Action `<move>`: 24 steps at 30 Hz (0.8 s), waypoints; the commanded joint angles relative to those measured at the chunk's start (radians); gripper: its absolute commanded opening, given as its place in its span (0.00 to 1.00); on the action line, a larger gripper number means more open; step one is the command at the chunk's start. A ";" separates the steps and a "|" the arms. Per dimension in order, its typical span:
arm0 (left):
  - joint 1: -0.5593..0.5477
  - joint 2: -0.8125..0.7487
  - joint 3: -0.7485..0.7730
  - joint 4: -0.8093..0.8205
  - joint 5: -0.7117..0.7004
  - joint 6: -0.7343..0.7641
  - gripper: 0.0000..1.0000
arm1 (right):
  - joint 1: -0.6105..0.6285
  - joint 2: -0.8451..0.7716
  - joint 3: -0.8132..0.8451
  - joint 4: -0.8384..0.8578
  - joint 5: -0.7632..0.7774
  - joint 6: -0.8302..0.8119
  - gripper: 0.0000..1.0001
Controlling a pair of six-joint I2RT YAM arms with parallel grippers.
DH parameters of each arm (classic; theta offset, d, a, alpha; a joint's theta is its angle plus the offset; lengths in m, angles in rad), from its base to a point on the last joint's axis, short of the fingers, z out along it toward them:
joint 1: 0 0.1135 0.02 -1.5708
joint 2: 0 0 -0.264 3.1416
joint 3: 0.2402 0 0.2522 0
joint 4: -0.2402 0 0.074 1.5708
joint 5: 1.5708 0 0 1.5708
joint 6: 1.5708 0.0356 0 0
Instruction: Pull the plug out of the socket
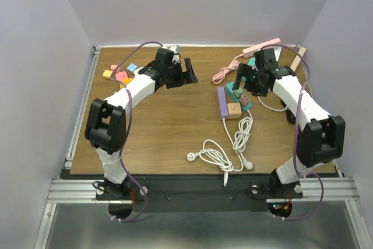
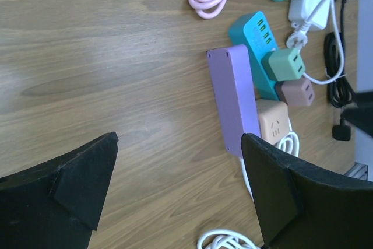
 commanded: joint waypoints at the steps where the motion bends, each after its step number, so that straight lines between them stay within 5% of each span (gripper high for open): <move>1: -0.039 0.044 0.083 -0.021 -0.050 -0.017 0.99 | 0.017 -0.099 -0.083 -0.005 0.030 -0.018 0.99; 10: -0.103 0.058 0.089 -0.010 -0.059 -0.040 0.99 | 0.060 -0.075 -0.177 0.032 -0.033 -0.030 0.91; 20: -0.105 -0.114 -0.174 0.015 -0.105 -0.055 0.99 | 0.072 -0.009 -0.258 0.170 0.004 -0.027 0.90; 24: -0.105 -0.205 -0.288 0.031 -0.126 -0.066 0.99 | 0.084 0.012 -0.297 0.248 -0.098 -0.015 0.90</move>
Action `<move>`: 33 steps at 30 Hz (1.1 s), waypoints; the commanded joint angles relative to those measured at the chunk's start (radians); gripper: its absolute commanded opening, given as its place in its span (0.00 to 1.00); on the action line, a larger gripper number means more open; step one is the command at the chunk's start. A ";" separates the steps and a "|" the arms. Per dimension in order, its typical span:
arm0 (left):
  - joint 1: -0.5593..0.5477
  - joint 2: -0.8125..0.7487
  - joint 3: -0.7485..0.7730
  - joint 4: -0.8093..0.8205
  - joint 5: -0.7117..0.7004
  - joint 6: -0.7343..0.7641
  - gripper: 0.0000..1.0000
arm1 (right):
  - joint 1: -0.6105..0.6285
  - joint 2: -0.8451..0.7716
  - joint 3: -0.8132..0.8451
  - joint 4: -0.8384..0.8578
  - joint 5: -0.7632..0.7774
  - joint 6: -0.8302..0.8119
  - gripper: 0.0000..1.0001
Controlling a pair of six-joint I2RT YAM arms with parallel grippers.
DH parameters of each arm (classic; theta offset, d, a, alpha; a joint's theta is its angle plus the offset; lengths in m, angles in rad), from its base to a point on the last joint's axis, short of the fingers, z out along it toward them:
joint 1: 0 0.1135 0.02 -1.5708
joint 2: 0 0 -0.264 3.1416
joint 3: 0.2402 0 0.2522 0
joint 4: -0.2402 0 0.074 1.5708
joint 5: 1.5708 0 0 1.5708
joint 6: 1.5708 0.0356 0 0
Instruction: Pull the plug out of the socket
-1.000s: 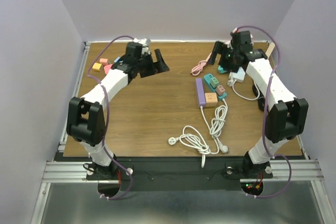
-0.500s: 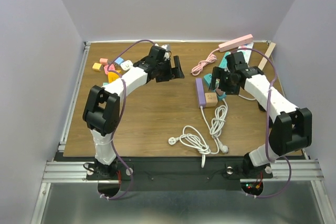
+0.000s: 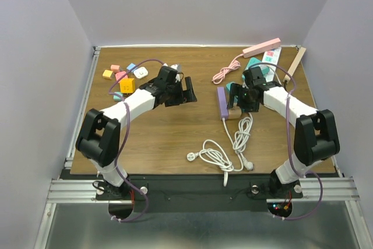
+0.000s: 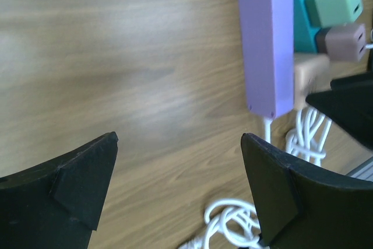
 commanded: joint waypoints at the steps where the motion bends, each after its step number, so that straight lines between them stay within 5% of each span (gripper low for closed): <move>1: 0.003 -0.141 -0.099 0.032 -0.038 -0.016 0.99 | 0.034 0.019 -0.029 0.137 -0.113 0.015 0.89; 17: 0.069 -0.354 -0.262 0.021 -0.110 -0.050 0.99 | 0.312 0.110 0.029 0.325 -0.278 0.319 0.87; 23: 0.157 -0.448 -0.337 -0.008 -0.123 -0.041 0.99 | 0.310 0.027 0.099 0.130 -0.019 0.319 0.90; 28: 0.233 -0.509 -0.355 -0.031 -0.126 -0.022 0.99 | 0.313 0.011 0.155 0.043 -0.107 0.355 0.89; 32: 0.280 -0.523 -0.351 -0.045 -0.124 -0.001 0.99 | 0.393 0.025 0.172 0.029 -0.272 0.388 0.82; 33: 0.290 -0.524 -0.343 -0.049 -0.124 0.008 0.99 | 0.413 0.036 0.175 0.028 -0.297 0.389 0.69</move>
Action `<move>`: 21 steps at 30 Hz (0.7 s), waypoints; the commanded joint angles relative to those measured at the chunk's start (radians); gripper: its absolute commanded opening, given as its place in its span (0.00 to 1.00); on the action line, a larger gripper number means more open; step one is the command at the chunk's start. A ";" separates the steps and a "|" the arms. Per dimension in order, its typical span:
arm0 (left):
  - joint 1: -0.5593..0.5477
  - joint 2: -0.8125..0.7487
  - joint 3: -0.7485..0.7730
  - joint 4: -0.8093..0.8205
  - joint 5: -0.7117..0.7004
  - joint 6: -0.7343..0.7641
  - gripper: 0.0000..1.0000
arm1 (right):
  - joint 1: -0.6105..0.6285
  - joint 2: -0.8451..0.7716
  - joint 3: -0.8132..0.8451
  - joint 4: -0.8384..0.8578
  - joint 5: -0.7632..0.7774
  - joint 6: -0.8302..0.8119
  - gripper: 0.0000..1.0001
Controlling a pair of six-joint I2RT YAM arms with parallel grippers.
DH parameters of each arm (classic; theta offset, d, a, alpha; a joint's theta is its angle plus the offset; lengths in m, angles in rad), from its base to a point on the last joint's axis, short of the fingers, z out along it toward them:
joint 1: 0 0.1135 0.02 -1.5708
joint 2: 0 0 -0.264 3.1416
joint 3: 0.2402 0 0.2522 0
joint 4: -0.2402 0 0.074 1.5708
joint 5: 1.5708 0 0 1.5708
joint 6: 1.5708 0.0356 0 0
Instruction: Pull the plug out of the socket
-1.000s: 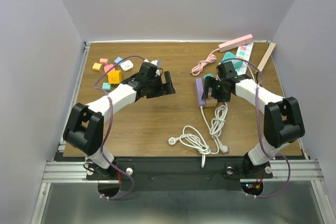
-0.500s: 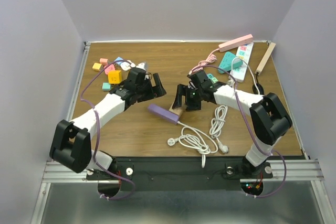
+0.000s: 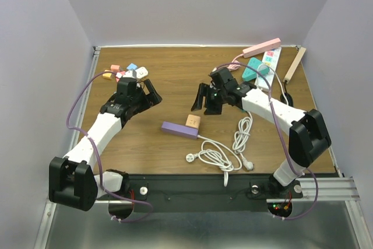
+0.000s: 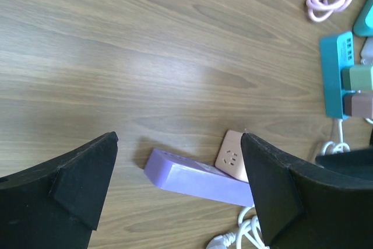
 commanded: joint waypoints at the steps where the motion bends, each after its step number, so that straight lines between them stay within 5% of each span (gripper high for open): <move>1: 0.032 -0.036 0.008 -0.017 -0.009 0.040 0.99 | 0.103 0.002 0.032 -0.050 -0.164 0.036 0.60; 2: 0.036 -0.036 0.013 -0.019 -0.009 0.043 0.99 | 0.149 0.010 0.030 -0.051 -0.192 0.033 0.37; 5: 0.048 -0.042 0.016 -0.030 -0.009 0.053 0.99 | 0.223 0.022 -0.009 -0.056 -0.206 0.029 0.01; 14: 0.078 -0.054 0.007 -0.042 0.012 0.080 0.99 | 0.258 -0.024 -0.250 -0.094 -0.113 0.013 0.01; 21: 0.082 -0.043 0.019 -0.043 0.024 0.086 0.99 | 0.258 0.018 -0.254 -0.108 0.073 0.019 0.00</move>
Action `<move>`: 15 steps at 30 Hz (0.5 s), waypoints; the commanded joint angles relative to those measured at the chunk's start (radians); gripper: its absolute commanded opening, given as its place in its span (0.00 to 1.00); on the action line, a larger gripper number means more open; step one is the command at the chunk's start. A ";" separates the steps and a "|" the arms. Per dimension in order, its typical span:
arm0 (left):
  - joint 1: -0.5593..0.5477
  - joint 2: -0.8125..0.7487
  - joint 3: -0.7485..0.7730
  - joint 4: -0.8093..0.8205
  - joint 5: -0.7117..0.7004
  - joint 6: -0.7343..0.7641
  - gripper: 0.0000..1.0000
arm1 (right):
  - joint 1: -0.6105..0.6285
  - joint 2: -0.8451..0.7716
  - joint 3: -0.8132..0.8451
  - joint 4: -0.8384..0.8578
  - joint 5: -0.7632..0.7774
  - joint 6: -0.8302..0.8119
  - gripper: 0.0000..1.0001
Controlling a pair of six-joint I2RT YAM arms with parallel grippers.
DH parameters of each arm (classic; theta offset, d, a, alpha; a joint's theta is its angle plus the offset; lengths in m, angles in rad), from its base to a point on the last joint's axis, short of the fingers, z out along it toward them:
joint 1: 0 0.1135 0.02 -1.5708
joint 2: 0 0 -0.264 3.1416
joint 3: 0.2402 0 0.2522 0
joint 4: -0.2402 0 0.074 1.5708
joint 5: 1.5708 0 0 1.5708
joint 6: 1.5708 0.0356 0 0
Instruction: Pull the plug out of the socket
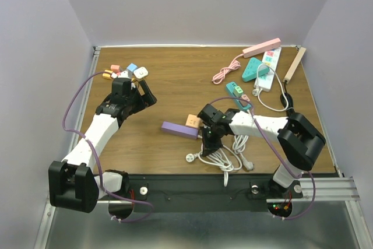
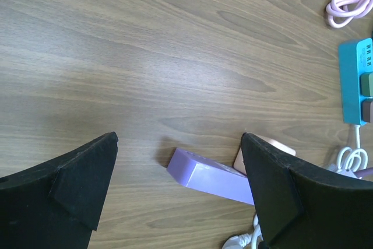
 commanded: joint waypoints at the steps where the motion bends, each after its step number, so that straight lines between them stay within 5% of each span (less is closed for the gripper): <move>1: 0.006 -0.014 0.019 0.000 0.012 0.023 0.99 | 0.000 0.046 0.043 0.000 0.156 -0.008 0.00; 15: 0.013 -0.037 -0.007 -0.014 0.019 0.029 0.99 | -0.081 0.361 0.474 -0.002 0.236 -0.127 0.01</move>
